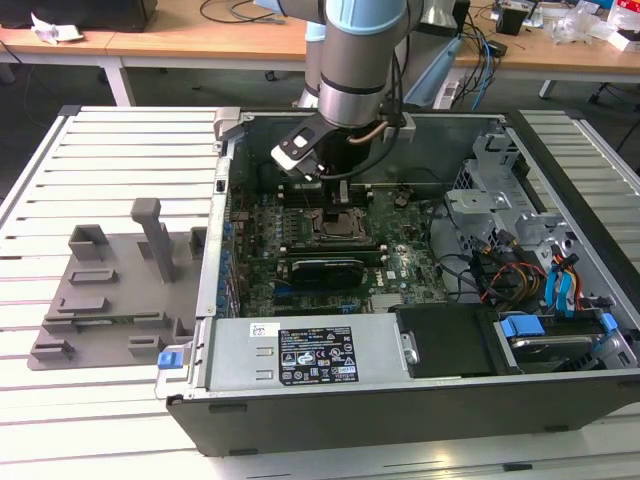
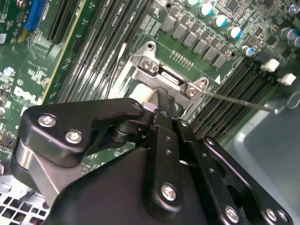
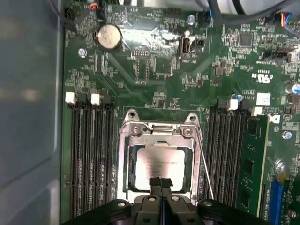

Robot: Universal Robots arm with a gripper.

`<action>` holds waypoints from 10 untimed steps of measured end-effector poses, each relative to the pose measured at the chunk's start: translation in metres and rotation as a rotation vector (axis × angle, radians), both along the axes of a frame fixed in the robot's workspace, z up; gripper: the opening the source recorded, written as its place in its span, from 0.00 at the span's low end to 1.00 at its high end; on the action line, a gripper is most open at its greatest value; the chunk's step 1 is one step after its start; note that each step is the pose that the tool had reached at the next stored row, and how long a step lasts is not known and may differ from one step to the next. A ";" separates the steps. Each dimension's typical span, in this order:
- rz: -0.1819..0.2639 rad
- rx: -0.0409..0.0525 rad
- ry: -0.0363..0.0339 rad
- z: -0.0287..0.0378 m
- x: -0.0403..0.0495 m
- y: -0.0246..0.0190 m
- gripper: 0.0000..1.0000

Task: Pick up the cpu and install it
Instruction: 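Close the cpu cover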

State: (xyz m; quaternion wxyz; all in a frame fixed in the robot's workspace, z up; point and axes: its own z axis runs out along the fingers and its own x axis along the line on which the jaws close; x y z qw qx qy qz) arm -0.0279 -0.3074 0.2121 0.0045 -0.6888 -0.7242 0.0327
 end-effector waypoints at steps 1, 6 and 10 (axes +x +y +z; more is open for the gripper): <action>0.000 0.0000 0.0000 -0.0022 -0.0010 0.0000 0.11; 0.000 -0.0011 0.0006 -0.0082 -0.0018 -0.0002 0.11; 0.000 -0.0001 0.0005 -0.0085 -0.0006 0.0000 0.11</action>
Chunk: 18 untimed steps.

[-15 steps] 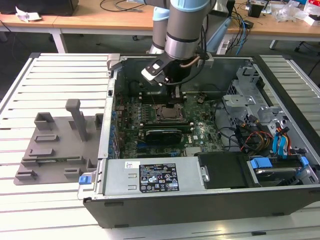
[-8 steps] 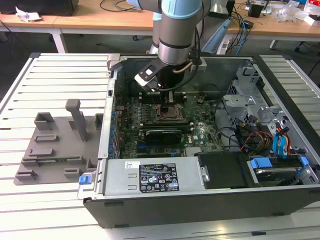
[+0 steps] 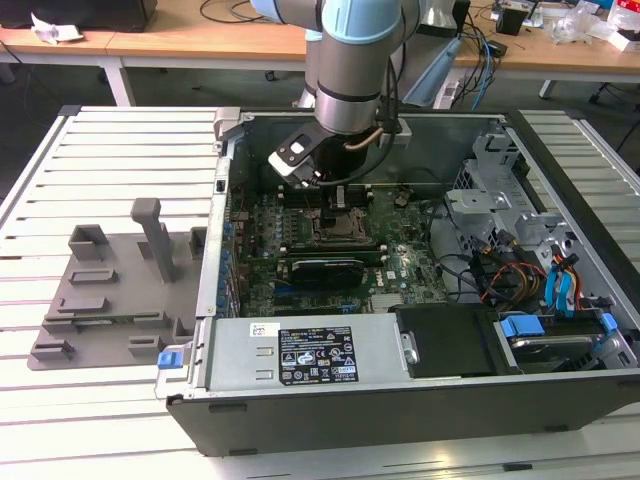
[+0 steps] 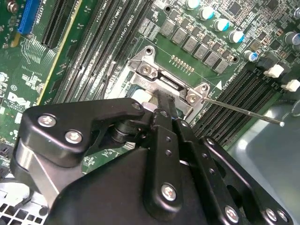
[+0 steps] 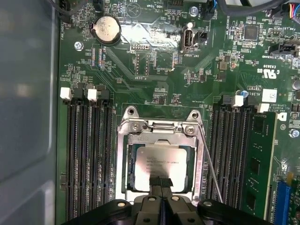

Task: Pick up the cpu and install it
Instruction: 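Close the cpu cover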

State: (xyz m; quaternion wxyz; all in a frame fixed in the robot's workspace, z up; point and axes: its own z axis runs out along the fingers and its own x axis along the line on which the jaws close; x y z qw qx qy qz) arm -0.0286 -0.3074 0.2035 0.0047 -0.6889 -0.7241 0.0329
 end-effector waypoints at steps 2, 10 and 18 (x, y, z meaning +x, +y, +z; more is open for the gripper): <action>0.001 0.0003 -0.0009 0.0003 0.0053 0.0000 0.11; 0.000 0.0012 -0.0005 0.0105 0.0208 0.0000 0.11; 0.000 0.0012 -0.0005 0.0258 0.0209 0.0000 0.11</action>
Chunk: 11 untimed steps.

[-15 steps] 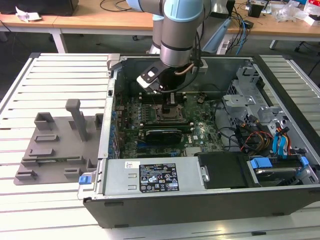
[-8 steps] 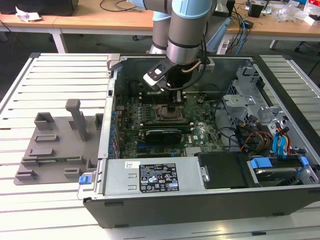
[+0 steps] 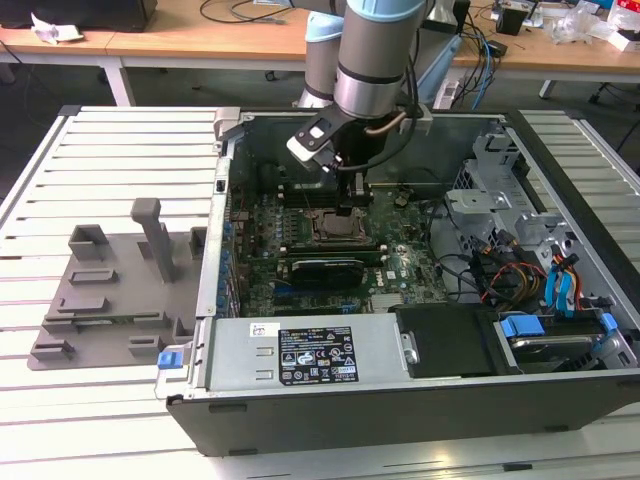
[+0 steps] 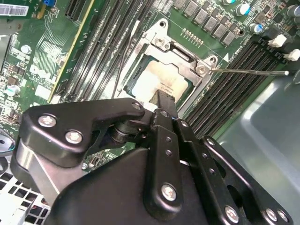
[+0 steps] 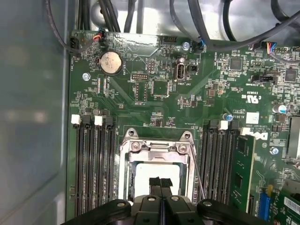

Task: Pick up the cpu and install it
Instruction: 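Close the cpu cover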

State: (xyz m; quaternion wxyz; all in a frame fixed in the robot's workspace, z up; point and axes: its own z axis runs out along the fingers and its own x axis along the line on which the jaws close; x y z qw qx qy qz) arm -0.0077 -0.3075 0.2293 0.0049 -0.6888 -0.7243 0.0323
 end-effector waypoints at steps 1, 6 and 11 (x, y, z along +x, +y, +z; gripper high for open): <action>0.000 0.0001 0.0000 0.0035 0.0000 0.0000 0.11; 0.000 0.0001 0.0000 0.0085 0.0000 0.0000 0.11; 0.000 0.0001 0.0000 0.0149 0.0000 0.0000 0.11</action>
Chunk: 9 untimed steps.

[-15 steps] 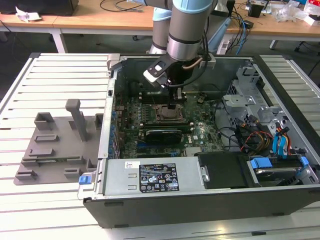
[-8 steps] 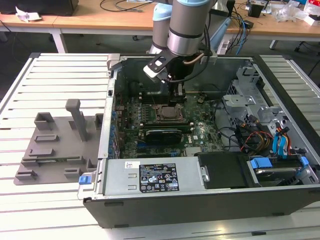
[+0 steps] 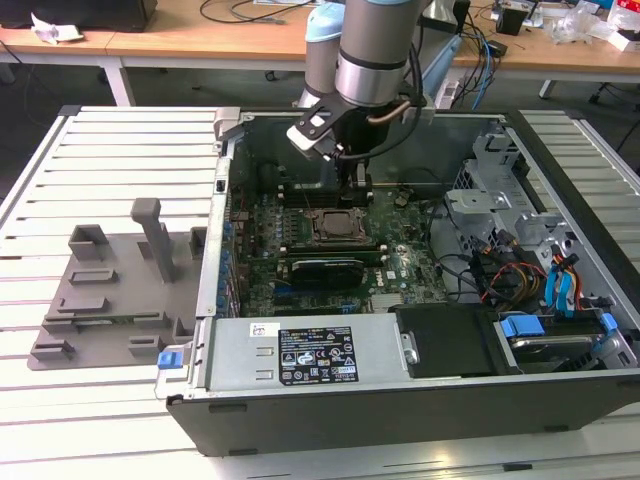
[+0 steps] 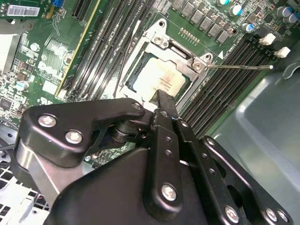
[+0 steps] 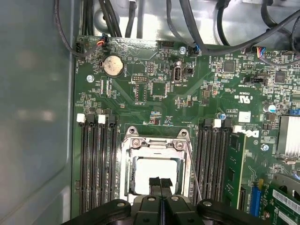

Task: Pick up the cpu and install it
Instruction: 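Close the cpu cover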

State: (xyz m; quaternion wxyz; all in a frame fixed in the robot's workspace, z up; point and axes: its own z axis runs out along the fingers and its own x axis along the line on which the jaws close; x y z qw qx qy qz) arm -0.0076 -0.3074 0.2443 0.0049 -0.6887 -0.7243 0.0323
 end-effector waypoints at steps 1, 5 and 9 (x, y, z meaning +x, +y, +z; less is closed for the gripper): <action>0.000 0.0000 0.0000 0.0017 0.0000 0.0000 0.11; 0.000 0.0000 0.0000 0.0062 0.0000 0.0000 0.11; 0.000 -0.0001 0.0000 0.0143 0.0000 0.0000 0.11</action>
